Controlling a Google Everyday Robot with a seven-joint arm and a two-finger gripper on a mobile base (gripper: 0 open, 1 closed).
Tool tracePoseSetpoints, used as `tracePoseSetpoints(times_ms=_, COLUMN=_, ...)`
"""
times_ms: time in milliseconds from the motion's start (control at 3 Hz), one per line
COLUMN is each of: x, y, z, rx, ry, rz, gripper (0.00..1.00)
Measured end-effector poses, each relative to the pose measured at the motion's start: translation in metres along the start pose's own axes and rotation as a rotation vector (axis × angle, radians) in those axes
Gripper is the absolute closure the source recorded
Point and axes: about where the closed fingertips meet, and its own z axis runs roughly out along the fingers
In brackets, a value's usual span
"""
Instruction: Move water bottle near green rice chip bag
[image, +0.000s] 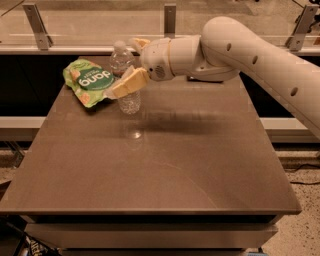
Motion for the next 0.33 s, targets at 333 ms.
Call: tracePoseSetpoints(times_ms=333, x=0.0000, y=0.0001, z=0.0001, rx=0.000, ry=0.000, rz=0.000, gripper=0.00)
